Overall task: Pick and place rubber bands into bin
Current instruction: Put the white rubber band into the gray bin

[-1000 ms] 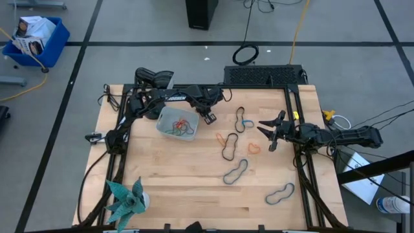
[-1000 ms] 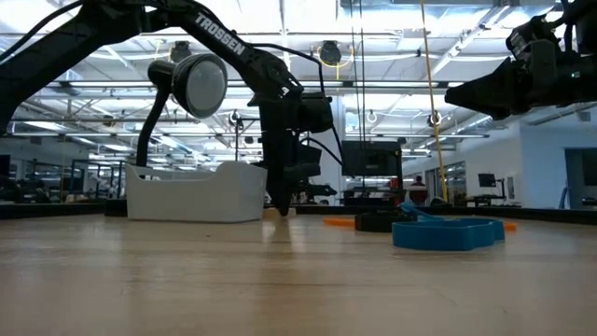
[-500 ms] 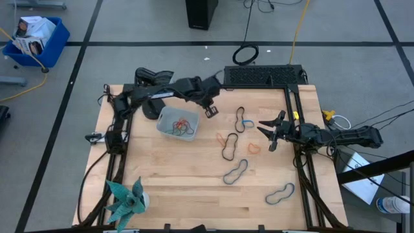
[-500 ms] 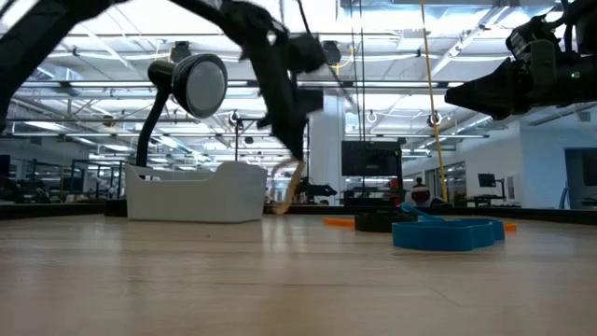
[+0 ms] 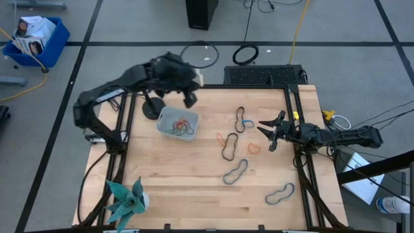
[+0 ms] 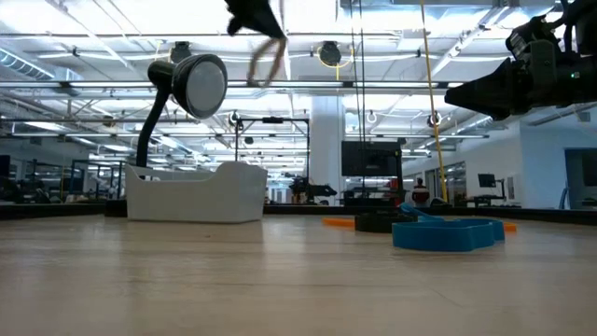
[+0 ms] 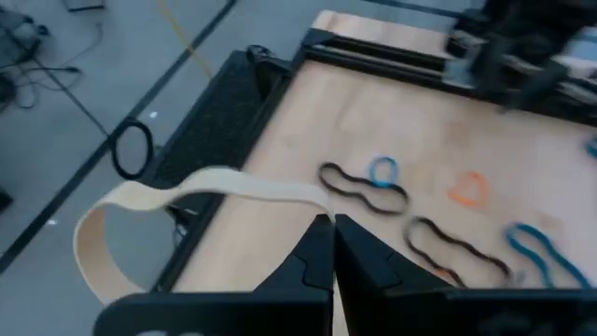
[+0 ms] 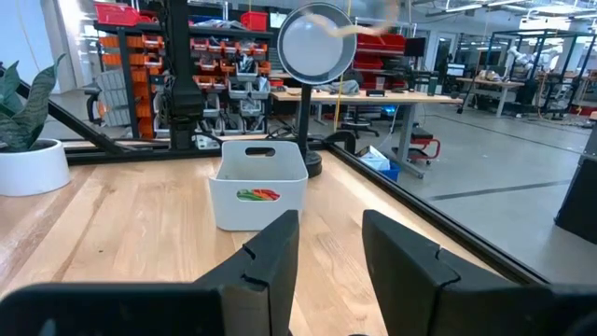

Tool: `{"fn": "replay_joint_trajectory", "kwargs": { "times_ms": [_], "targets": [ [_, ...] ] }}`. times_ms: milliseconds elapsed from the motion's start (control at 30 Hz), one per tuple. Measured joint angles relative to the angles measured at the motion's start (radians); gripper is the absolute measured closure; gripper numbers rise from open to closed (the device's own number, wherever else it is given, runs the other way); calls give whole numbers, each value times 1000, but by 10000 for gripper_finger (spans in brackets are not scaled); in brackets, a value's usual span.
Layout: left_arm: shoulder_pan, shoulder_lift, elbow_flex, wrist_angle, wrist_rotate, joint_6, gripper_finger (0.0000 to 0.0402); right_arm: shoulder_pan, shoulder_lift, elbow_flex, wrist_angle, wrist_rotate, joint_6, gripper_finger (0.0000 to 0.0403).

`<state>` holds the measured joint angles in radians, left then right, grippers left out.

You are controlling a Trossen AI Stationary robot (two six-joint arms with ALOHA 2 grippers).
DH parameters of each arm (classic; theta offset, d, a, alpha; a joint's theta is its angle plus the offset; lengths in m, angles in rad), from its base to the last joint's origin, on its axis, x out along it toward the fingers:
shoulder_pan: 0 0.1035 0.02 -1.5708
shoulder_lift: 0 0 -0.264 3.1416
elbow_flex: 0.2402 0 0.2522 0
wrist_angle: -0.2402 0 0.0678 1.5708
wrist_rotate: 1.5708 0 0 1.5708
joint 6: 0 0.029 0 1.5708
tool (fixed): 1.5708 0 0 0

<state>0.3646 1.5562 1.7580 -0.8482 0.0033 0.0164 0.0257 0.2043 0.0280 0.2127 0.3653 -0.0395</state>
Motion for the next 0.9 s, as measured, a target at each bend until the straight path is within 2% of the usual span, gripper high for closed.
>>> {"fn": "replay_joint_trajectory", "kwargs": {
  "times_ms": [267, 433, 633, 900],
  "targets": [
    [-31, -50, -6, -256, -5, -81, 397, 0, 0, 0, 1, 0, 0, 287],
    [-41, -38, -129, -262, -4, -125, 394, 0, 0, 0, 9, 0, 0, 287],
    [-41, -38, -375, -160, 0, -183, 395, 0, 0, 0, 9, 0, 12, 287],
    [-41, -39, -631, 62, 88, -242, 393, 0, 0, 0, 8, 0, 12, 287]
  ]
}}
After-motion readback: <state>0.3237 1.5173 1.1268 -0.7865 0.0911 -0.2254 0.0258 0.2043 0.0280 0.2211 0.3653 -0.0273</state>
